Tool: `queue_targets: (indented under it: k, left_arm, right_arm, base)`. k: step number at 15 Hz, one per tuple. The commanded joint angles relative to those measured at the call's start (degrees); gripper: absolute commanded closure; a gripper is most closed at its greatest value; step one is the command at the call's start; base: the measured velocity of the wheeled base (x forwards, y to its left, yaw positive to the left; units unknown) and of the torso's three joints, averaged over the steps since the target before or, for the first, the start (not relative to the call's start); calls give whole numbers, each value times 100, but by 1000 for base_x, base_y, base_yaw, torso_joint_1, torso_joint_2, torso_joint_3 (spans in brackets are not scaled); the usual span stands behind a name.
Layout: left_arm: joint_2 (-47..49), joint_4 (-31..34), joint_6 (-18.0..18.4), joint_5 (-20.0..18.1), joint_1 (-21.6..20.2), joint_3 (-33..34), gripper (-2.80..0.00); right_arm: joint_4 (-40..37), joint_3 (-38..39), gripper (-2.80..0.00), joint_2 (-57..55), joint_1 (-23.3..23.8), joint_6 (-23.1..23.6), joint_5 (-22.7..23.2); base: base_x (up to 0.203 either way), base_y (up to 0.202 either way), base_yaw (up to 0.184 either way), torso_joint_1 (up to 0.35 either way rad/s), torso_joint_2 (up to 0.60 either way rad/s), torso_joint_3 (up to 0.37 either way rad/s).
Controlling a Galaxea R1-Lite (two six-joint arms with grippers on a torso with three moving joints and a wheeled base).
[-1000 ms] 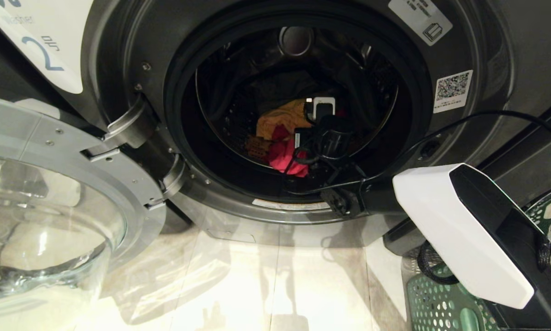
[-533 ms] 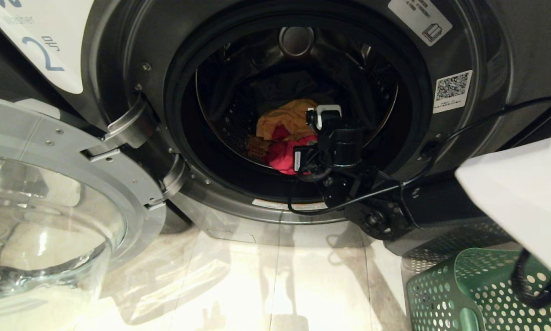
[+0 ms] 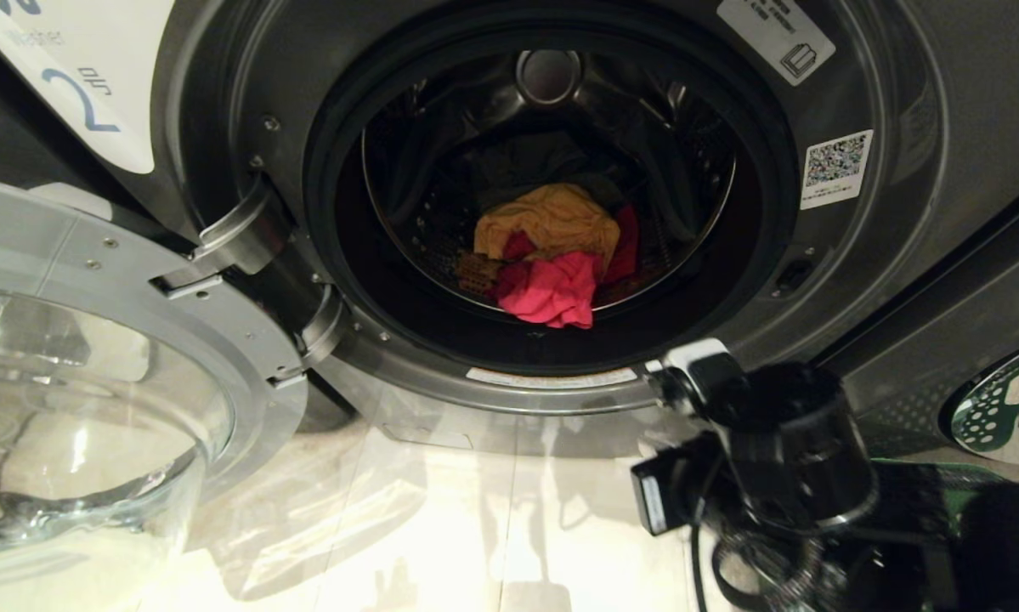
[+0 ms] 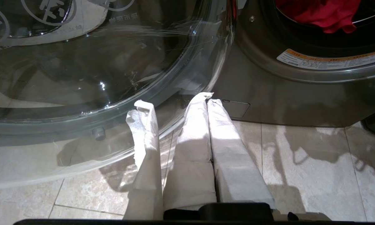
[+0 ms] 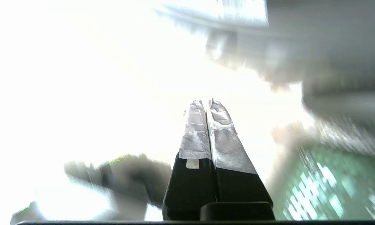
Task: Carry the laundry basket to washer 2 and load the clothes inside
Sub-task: Close the washing machine door with the left hand
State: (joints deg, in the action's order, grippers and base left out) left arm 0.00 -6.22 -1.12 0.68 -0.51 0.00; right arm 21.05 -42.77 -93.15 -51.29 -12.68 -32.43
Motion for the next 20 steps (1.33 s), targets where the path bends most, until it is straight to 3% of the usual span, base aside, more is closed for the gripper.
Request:
queue_targets:
  k: [1,4,7,10,12,17,20]
  left_arm:
    - [9,-9,-2,2,-2,229,0]
    - [9,-2,-2,2,-2,229,0]
    - [9,-2,-2,2,-2,229,0]
    - [9,-2,-2,2,-2,229,0]
    - [9,-2,-2,2,-2,229,0]
    - [9,-9,-2,2,-2,229,0]
    - [9,-6,-2,2,-2,229,0]
  right_arm:
    - [-376,1192,0,1380,-44,-25,86]
    - [-1124,2540,0,2621,546,-9,291]
    - [-1648,3058,0,3529,2124,541,794]
    - [-1787,3482,0,4443,3846,1506,1745]
    - [-1614,3973,0,5317,4614,1966,2311]
    - [-1756,4251,0,7497,5351,2639,3360]
    - [-1994,4256,0,8508,5245,2475,3530]
  base:
    - [0,0,0,0,0,0]
    - [0,0,0,0,0,0]
    - [0,0,0,0,0,0]
    - [0,0,0,0,0,0]
    - [0,0,0,0,0,0]
    - [0,0,0,0,0,0]
    - [0,0,0,0,0,0]
